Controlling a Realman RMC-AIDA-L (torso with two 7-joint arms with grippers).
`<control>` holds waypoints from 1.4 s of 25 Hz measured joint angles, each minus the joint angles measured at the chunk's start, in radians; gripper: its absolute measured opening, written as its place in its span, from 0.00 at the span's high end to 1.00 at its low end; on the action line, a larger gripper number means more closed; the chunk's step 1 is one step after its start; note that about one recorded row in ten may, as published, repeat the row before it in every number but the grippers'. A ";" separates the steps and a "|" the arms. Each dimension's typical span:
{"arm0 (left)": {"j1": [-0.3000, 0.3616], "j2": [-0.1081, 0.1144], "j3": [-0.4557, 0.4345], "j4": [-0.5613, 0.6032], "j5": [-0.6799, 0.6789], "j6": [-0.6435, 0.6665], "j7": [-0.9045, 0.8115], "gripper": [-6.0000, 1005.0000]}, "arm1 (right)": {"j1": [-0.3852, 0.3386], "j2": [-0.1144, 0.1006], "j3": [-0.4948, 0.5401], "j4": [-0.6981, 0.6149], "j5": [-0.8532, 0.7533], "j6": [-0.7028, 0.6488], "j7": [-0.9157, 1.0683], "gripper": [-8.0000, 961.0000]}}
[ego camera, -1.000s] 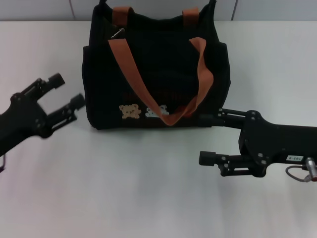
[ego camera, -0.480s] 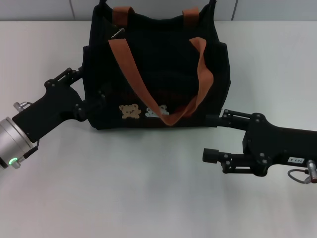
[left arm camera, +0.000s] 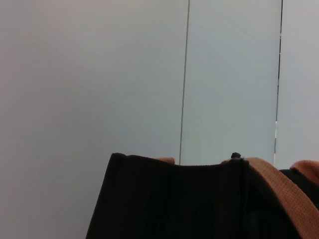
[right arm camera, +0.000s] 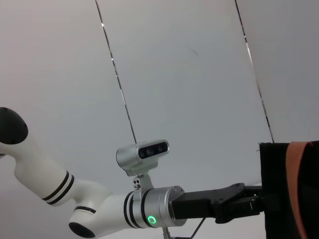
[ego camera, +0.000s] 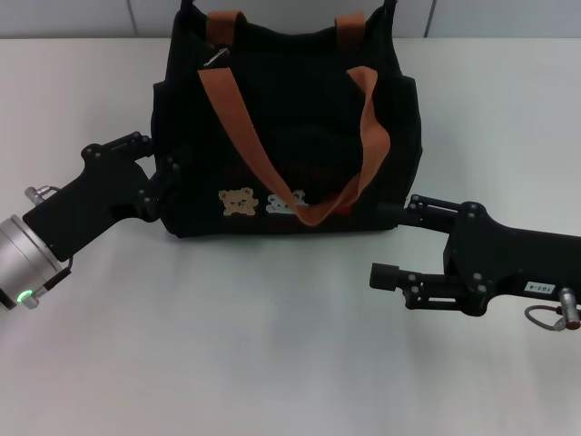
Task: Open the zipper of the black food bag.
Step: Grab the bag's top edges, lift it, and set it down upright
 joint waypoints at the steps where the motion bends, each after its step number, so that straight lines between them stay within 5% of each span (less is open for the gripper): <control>1: 0.000 0.000 0.000 0.000 0.000 0.000 0.000 0.61 | 0.000 0.000 0.000 0.000 0.001 0.000 0.000 0.18; 8: 0.000 0.000 -0.005 -0.001 -0.005 -0.001 -0.001 0.81 | 0.004 0.000 0.000 0.000 0.012 0.000 0.000 0.18; 18: 0.013 0.007 -0.022 0.023 -0.082 -0.013 0.023 0.89 | 0.007 0.000 0.002 -0.001 0.038 0.009 0.000 0.20; 26: -0.005 0.014 -0.014 0.242 -0.077 0.064 -0.130 0.89 | 0.018 0.000 0.002 0.001 0.039 0.054 -0.009 0.21; 35: -0.010 0.037 -0.008 0.530 -0.078 0.332 -0.312 0.89 | -0.005 0.002 0.001 0.042 0.194 0.094 -0.013 0.22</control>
